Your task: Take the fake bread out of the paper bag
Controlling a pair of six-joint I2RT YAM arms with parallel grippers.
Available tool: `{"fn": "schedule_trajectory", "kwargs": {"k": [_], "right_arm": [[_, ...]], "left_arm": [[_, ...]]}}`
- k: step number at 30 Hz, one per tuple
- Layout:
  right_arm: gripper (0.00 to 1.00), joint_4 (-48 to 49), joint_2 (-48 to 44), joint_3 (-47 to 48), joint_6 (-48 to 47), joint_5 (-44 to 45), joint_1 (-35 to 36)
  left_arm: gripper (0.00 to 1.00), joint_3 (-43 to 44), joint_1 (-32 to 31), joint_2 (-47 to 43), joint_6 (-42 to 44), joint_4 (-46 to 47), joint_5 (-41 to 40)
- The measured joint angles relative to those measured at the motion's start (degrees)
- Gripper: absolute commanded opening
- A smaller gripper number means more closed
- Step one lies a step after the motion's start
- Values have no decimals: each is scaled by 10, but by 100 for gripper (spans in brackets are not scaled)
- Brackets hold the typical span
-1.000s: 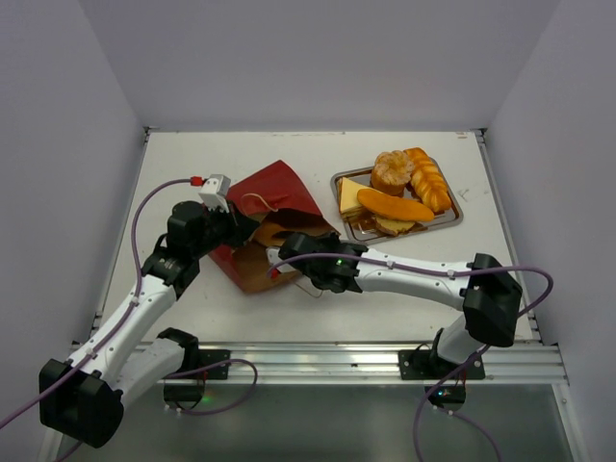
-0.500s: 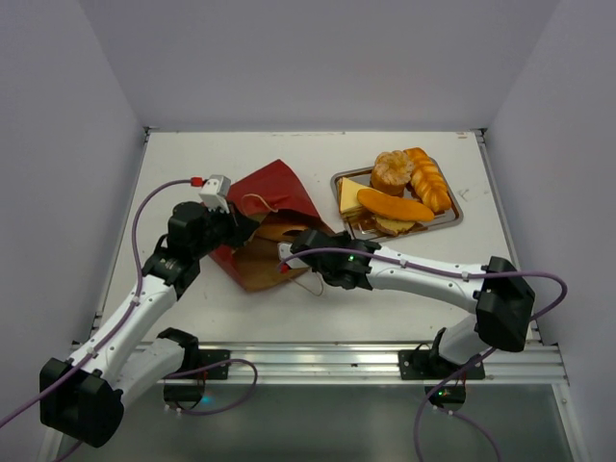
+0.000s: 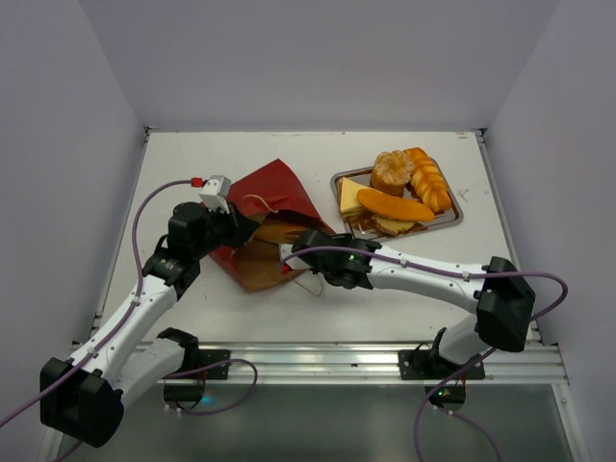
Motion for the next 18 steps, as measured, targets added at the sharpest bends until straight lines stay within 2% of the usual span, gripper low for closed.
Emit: {"fn": "schedule_trajectory", "kwargs": {"k": [18], "right_arm": [[46,-10,19,13,6,1,0]], "left_arm": [[0,0,0,-2,0,0,4]]}}
